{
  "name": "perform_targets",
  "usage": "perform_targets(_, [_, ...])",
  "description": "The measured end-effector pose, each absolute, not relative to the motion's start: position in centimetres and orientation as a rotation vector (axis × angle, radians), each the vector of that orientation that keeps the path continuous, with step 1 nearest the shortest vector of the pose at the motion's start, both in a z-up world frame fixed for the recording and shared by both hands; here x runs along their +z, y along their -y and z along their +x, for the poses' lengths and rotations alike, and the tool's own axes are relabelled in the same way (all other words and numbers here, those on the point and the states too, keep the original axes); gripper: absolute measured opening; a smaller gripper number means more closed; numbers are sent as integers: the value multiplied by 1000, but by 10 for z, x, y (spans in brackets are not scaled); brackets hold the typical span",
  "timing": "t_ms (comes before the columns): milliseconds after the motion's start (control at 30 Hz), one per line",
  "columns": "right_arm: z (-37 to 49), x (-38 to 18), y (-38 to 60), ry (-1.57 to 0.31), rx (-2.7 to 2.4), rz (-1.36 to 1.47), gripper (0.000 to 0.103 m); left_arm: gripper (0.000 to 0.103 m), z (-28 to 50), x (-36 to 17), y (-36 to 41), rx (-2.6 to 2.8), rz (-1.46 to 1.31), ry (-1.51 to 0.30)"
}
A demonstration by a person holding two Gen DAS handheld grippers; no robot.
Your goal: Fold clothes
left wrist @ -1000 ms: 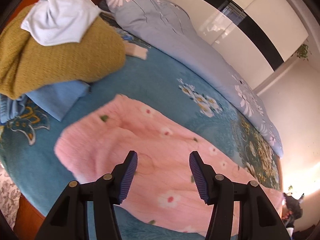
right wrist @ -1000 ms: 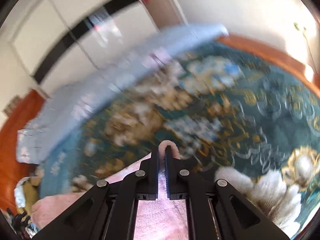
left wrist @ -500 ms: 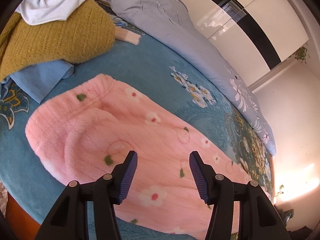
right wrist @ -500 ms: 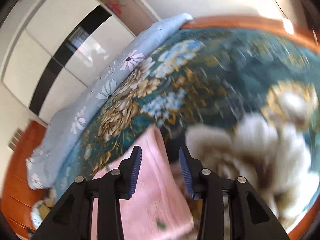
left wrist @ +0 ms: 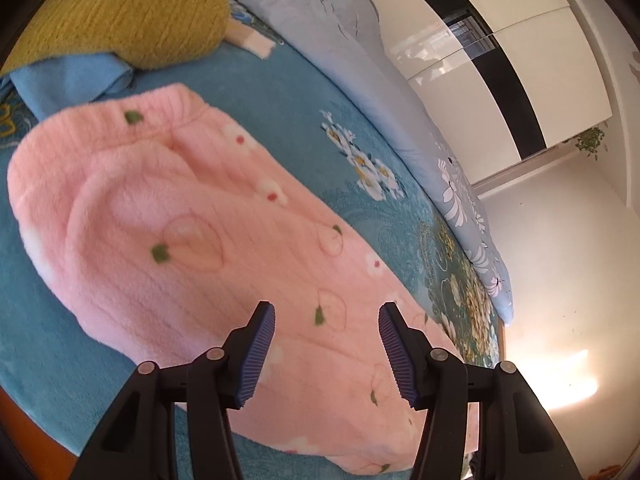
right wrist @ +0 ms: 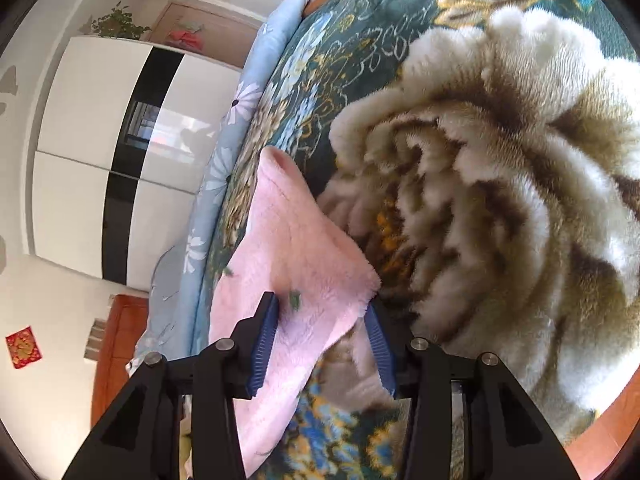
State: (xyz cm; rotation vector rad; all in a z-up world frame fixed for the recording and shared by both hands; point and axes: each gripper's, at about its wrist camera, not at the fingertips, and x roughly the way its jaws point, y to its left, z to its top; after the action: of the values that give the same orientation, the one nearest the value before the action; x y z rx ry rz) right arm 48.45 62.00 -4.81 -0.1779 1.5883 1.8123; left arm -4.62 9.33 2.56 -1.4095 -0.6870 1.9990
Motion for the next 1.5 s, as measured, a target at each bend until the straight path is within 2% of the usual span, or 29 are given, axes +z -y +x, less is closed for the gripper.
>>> perform_targets(33, [485,-48,-621,-1593,1800,-146,29,58,-46,26,-92,1998,-1410,690])
perform_targets(67, [486,-47,-623,-1600,1792,-116,13,58,-45,27,-91,2000,-1407,690])
perform_targets(200, [495,-17,-627,-1478,1829,-72,11,58,-44,32,-85,2004,-1391,688])
perform_targets(433, [467,13,-619,-1301,1813,-207,11,58,-42,24,-76,1961,-1420,718])
perform_targets(600, [384,117,-553,-782,2030,-363,11,58,-40,20,-67,1938,-1407,741])
perform_targets(733, [286,160,-481,-432,2212,-516,11,58,-37,13,-56,1895,-1416,784])
perform_targets(867, [203,161,-416,-295,2379,-623,11,58,-37,13,-37,1888,-1391,822])
perform_targets(1000, [123,119,-360,-233,2456,-797,11,60,-40,6,-14,1878,-1386,886])
perform_targets(1433, [55,9,-250,71,2418,-1184,12,61,-52,-20,46,1946,-1388,977])
perform_targets(1500, [55,4,-247,46,2426,-1193,15,61,-54,-25,49,1949,-1400,981])
